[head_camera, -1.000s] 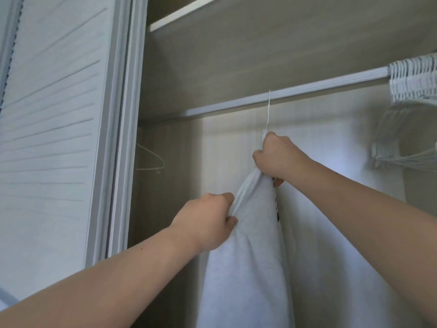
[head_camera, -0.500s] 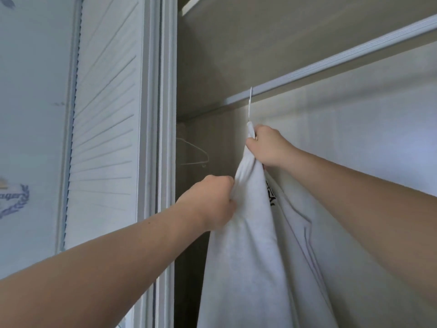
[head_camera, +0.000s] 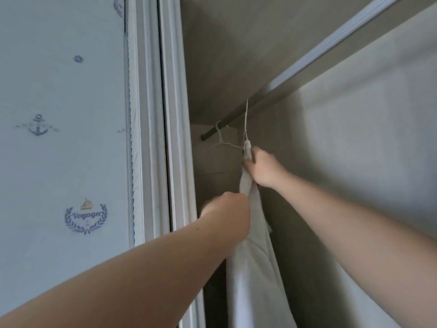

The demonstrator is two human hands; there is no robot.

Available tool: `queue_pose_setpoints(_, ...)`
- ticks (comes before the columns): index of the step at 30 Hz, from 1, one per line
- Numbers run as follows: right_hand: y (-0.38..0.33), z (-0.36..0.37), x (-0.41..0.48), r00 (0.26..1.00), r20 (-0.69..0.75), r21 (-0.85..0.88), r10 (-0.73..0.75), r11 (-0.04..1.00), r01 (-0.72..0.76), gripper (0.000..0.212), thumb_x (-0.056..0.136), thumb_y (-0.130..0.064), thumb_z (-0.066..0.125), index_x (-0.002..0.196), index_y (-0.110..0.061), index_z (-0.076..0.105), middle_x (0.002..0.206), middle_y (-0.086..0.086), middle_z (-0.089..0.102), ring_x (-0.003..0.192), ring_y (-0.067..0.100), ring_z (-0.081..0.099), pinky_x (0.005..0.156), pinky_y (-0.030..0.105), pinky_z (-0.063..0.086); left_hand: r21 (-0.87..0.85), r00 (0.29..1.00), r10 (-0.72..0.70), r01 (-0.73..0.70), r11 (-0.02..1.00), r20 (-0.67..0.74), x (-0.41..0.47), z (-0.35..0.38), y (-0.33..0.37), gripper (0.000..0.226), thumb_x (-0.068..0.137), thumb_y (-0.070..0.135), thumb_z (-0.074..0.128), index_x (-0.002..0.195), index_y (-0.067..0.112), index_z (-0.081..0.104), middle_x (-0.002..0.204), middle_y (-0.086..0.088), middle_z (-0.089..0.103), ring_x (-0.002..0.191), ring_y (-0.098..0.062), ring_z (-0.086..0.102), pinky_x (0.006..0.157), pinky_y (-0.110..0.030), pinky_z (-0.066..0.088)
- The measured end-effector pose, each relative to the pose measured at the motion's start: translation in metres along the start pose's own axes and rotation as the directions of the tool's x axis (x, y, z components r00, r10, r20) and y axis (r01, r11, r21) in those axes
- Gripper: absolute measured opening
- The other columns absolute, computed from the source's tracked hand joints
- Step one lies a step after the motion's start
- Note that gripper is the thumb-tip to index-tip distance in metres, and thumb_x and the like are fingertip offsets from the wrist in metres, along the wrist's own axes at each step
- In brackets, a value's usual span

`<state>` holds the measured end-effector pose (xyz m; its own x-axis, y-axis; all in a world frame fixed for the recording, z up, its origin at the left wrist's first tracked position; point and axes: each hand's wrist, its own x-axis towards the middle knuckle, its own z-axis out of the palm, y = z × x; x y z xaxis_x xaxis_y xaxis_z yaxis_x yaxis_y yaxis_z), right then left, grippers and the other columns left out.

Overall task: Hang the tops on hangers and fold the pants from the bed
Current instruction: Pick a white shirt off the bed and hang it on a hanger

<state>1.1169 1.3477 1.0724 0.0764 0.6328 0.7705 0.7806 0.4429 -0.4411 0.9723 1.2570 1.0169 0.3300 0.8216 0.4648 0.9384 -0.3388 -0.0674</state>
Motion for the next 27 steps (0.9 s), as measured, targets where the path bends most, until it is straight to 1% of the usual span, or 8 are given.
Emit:
queue_pose_setpoints(4, 0.005, 0.037, 0.030, 0.994, 0.083, 0.093, 0.064, 0.993, -0.072, 0.021, 0.103, -0.030, 0.045, 0.118, -0.015, 0.047, 0.107, 0.007, 0.055, 0.069, 0.016, 0.055, 0.032, 0.018, 0.041, 0.188, 0.991, -0.119, 0.106, 0.976, 0.058, 0.027, 0.002, -0.003, 0.021, 0.097, 0.011, 0.055, 0.117, 0.007, 0.061, 0.083, -0.004, 0.052, 0.077, -0.018, 0.055, 0.072, -0.033, 0.045)
queue_pose_setpoints(8, 0.001, 0.065, 0.054, 0.994, 0.098, 0.130, 0.045, 0.990, -0.058, 0.031, 0.103, -0.030, 0.045, 0.123, -0.006, 0.048, 0.112, 0.015, 0.057, 0.067, 0.023, 0.061, 0.039, 0.027, 0.049, 0.272, 0.978, -0.208, 0.191, 0.943, 0.036, 0.052, 0.013, -0.003, 0.033, 0.098, 0.011, 0.049, 0.130, 0.010, 0.057, 0.123, -0.009, 0.059, 0.114, -0.028, 0.059, 0.084, -0.039, 0.043)
queue_pose_setpoints(14, -0.006, 0.091, 0.072, 0.995, 0.089, 0.171, 0.045, 0.983, -0.060, 0.023, 0.102, -0.032, 0.050, 0.107, -0.011, 0.047, 0.100, 0.010, 0.056, 0.058, 0.014, 0.050, 0.030, 0.019, 0.035, 0.361, 0.955, -0.295, 0.269, 0.893, 0.017, 0.064, 0.013, -0.012, 0.033, 0.098, 0.010, 0.046, 0.130, 0.013, 0.057, 0.125, -0.008, 0.058, 0.117, -0.029, 0.057, 0.089, -0.042, 0.044)
queue_pose_setpoints(16, -0.005, 0.091, 0.070, 0.993, 0.101, 0.219, 0.059, 0.973, -0.080, 0.033, 0.101, -0.039, 0.052, 0.120, -0.012, 0.049, 0.105, 0.010, 0.057, 0.062, 0.015, 0.053, 0.032, 0.019, 0.041, 0.382, 0.954, -0.298, 0.268, 0.884, 0.021, 0.065, 0.015, -0.013, 0.033, 0.098, 0.010, 0.047, 0.128, 0.013, 0.057, 0.122, -0.008, 0.058, 0.116, -0.029, 0.057, 0.090, -0.041, 0.045)
queue_pose_setpoints(20, 0.008, 0.073, 0.053, 0.989, 0.140, 0.317, 0.046, 0.944, -0.089, 0.060, 0.099, -0.054, 0.048, 0.149, -0.022, 0.037, 0.127, 0.009, 0.060, 0.099, 0.027, 0.066, 0.066, 0.032, 0.056, 0.424, 0.957, -0.288, 0.242, 0.873, 0.046, 0.062, 0.015, -0.008, 0.033, 0.095, 0.011, 0.049, 0.127, 0.013, 0.058, 0.126, -0.008, 0.057, 0.117, -0.029, 0.056, 0.093, -0.041, 0.043)
queue_pose_setpoints(23, 0.020, 0.053, 0.033, 0.994, 0.107, 0.141, -0.025, 0.990, 0.009, 0.063, 0.100, -0.058, 0.038, 0.155, -0.031, 0.025, 0.153, 0.012, 0.042, 0.138, 0.034, 0.042, 0.107, 0.043, 0.040, 0.594, 0.975, -0.220, 0.157, 0.789, 0.034, 0.050, 0.012, 0.001, 0.018, 0.093, 0.019, 0.052, 0.108, 0.015, 0.060, 0.107, -0.006, 0.061, 0.100, -0.027, 0.058, 0.095, -0.045, 0.043)
queue_pose_setpoints(25, 0.026, 0.038, 0.017, 0.995, 0.058, -0.093, -0.081, 0.992, 0.086, 0.064, 0.100, -0.061, 0.032, 0.157, -0.037, 0.014, 0.162, 0.006, 0.027, 0.148, 0.034, 0.022, 0.117, 0.053, 0.026, 0.711, 0.988, -0.154, 0.108, 0.695, 0.000, 0.038, 0.008, 0.008, 0.015, 0.091, 0.024, 0.055, 0.101, 0.013, 0.058, 0.100, -0.007, 0.062, 0.098, -0.030, 0.056, 0.097, -0.049, 0.039)
queue_pose_setpoints(27, 0.031, 0.023, -0.002, 0.990, -0.007, -0.310, -0.142, 0.941, 0.133, 0.065, 0.099, -0.066, 0.026, 0.156, -0.042, 0.007, 0.167, 0.000, 0.010, 0.153, 0.031, 0.003, 0.118, 0.060, 0.011, 0.778, 0.996, -0.089, 0.072, 0.625, -0.021, 0.026, 0.005, 0.011, 0.033, 0.093, 0.031, 0.056, 0.121, 0.013, 0.056, 0.118, -0.011, 0.061, 0.117, -0.038, 0.050, 0.105, -0.058, 0.031)
